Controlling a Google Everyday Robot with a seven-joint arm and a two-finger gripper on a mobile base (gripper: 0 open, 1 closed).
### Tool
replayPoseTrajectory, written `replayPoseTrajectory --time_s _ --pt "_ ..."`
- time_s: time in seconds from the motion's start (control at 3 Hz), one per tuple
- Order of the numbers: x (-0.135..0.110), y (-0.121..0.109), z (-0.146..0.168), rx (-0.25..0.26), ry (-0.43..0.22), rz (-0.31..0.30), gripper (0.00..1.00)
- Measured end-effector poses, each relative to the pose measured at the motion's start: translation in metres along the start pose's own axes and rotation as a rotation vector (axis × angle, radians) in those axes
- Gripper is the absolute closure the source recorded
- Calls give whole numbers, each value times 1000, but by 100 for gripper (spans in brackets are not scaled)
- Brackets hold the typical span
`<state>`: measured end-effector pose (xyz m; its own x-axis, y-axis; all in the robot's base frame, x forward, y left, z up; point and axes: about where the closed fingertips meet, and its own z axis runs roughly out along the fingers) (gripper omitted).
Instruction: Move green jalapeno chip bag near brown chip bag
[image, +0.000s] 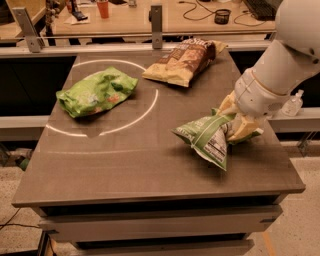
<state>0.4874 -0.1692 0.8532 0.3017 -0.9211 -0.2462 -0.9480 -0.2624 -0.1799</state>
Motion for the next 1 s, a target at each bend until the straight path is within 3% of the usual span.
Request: replayPoseTrajectory --time_s 0.33,0.67,1.0 --pt "-5 -12 -27 109 -71 52 100" --pt "-2 -44 -121 426 -200 167 100" --pt "-9 -72 -201 671 -323 242 100"
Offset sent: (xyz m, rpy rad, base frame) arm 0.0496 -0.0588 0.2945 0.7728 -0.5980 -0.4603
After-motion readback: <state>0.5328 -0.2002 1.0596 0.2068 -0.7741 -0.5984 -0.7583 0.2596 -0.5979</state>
